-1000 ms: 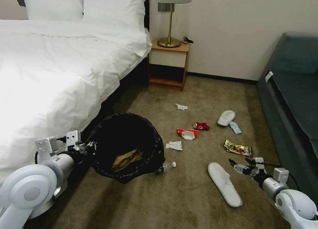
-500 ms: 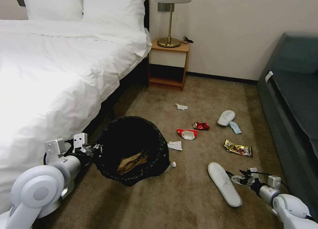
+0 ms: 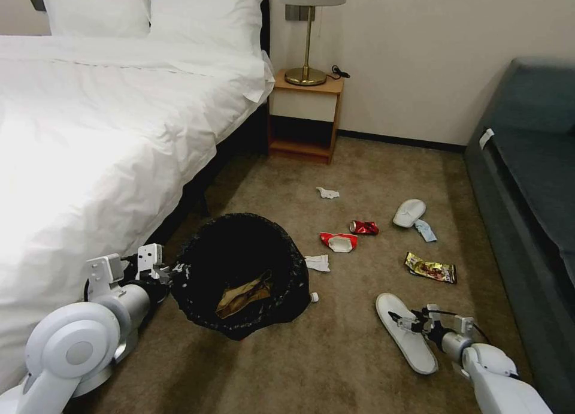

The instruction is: Pick up the trash bin, then pick up the garbage on the floor and place it into the trash bin.

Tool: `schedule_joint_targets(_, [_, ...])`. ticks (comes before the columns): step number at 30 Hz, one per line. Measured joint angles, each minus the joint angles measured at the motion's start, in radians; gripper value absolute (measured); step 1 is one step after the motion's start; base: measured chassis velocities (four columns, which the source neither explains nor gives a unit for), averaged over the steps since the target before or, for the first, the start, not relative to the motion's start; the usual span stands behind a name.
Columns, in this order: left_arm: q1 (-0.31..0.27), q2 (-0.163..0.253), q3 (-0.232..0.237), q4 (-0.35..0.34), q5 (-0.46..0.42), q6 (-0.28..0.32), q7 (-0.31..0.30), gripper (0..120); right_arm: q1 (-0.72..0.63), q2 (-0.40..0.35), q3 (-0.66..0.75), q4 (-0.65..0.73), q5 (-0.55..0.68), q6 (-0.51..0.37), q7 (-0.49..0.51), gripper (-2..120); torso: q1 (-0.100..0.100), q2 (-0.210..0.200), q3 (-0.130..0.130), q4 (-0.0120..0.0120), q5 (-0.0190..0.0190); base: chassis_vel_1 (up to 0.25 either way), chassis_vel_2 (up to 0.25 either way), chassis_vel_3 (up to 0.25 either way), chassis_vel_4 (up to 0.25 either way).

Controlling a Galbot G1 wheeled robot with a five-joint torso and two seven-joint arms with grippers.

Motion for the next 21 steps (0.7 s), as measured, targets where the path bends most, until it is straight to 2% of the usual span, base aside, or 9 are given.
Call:
schedule_joint_targets(5, [0.000,-0.001,0.003,0.001,0.003,0.000,0.003,3,0.012,0.024,0.007,-0.020,-0.010,0.010,0.005,99,0.000,0.000,0.000,0.0002,0.0010,0.000,0.000,0.000,0.000])
schedule_joint_targets(7, [-0.001,-0.001,0.003,0.004,0.004,0.000,0.006,3,0.006,0.029,0.008,-0.013,-0.011,0.010,0.014,90,0.000,0.000,0.000,0.0002,-0.0004,0.000,0.000,0.000,0.000])
schedule_joint_targets(11, [-0.003,0.000,0.003,0.006,0.005,0.000,0.009,3,0.001,0.034,0.008,-0.010,-0.012,0.010,0.026,80,0.000,0.000,0.000,0.0001,0.0005,0.000,0.000,0.000,0.000])
schedule_joint_targets(13, [-0.003,0.000,0.003,0.007,0.006,0.000,0.011,3,-0.001,0.035,0.009,-0.010,-0.015,0.011,0.036,70,0.000,0.000,0.000,0.0001,-0.0001,0.000,0.000,0.000,0.000])
schedule_joint_targets(14, [-0.003,0.000,0.003,0.007,0.006,0.000,0.011,3,-0.001,0.035,0.009,-0.010,-0.015,0.011,0.036,70,0.000,0.000,0.000,0.0001,-0.0001,0.000,0.000,0.000,0.000])
schedule_joint_targets(16, [-0.003,0.000,0.004,0.007,0.008,0.000,0.013,3,-0.002,0.034,0.010,-0.010,-0.019,0.012,0.047,56,0.000,0.000,0.000,0.0000,0.0002,0.000,0.000,0.000,0.000])
schedule_joint_targets(17, [-0.003,0.000,0.004,0.007,0.008,0.000,0.013,3,-0.002,0.034,0.010,-0.010,-0.019,0.012,0.047,56,0.000,0.000,0.000,0.0000,0.0002,0.000,0.000,0.000,0.000])
schedule_joint_targets(19, [-0.003,-0.001,0.006,0.007,0.011,0.000,0.015,3,-0.004,0.030,0.010,-0.008,-0.022,0.015,0.055,46,0.000,0.000,0.000,0.0001,0.0002,0.000,0.000,0.000,0.000])
schedule_joint_targets(21, [-0.003,-0.002,0.007,0.007,0.013,0.000,0.016,3,-0.005,0.028,0.010,-0.006,-0.023,0.016,0.059,42,0.000,0.000,0.000,0.0001,0.0003,0.000,0.000,0.000,0.000])
